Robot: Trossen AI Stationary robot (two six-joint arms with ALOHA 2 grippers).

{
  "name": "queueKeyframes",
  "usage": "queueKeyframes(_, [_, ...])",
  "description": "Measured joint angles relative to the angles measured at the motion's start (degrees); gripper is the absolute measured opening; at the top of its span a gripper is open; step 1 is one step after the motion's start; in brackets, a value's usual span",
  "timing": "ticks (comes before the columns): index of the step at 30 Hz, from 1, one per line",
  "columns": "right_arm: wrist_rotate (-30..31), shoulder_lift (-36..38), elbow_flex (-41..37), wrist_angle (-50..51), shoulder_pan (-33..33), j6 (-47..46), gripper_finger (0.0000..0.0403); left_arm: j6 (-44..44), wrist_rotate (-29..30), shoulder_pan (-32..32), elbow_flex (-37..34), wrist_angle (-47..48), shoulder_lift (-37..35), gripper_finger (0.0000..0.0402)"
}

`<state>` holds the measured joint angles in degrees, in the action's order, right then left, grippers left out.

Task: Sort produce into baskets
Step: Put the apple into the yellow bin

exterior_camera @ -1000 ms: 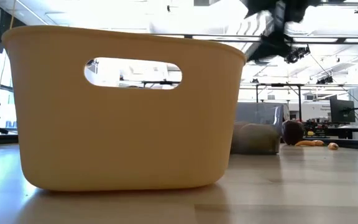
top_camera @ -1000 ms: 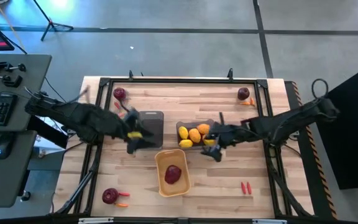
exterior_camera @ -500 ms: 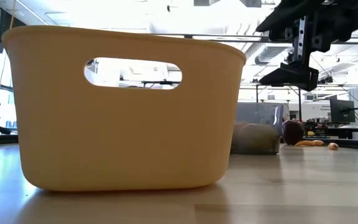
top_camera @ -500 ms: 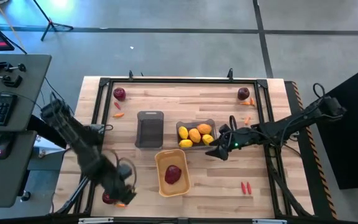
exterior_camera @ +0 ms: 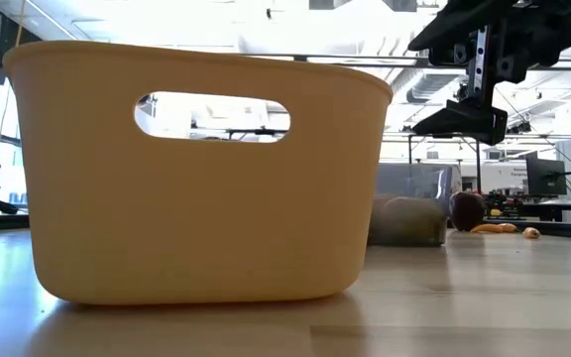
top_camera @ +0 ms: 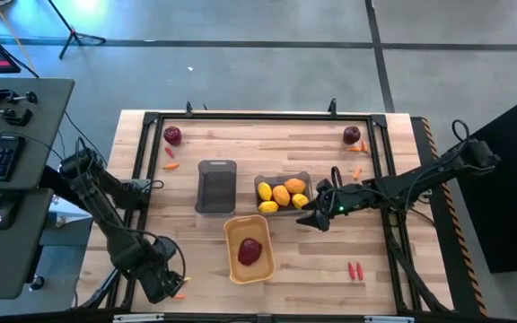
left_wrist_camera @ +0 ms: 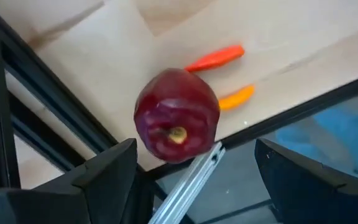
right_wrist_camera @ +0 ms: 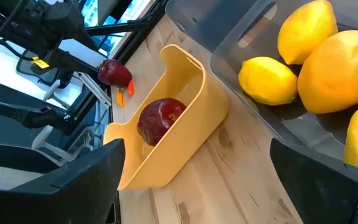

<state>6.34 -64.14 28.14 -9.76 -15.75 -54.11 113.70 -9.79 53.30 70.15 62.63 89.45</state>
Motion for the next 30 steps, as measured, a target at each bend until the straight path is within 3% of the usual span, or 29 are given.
queueKeyframes(9, [2.5, 0.0, 0.0, 0.0, 0.0, -2.5, 0.039, -5.8, -1.8, 0.0, 0.0, -1.3, 0.0, 0.0316])
queueKeyframes(17, [2.5, 0.0, 0.0, 0.0, 0.0, -2.5, 0.039, -7.7, -3.9, 0.0, -3.3, -3.7, 0.0, 0.0357])
queueKeyframes(22, [2.8, 0.0, 0.0, 0.0, 0.0, -2.4, 0.039, -6.8, -5.7, -0.5, -3.8, -4.5, 0.0, 0.0362])
queueKeyframes(30, [4.1, 0.0, 0.0, 0.0, 0.0, -2.5, 0.039, -8.6, -3.6, -0.4, -4.0, -6.8, 0.0, 0.0362])
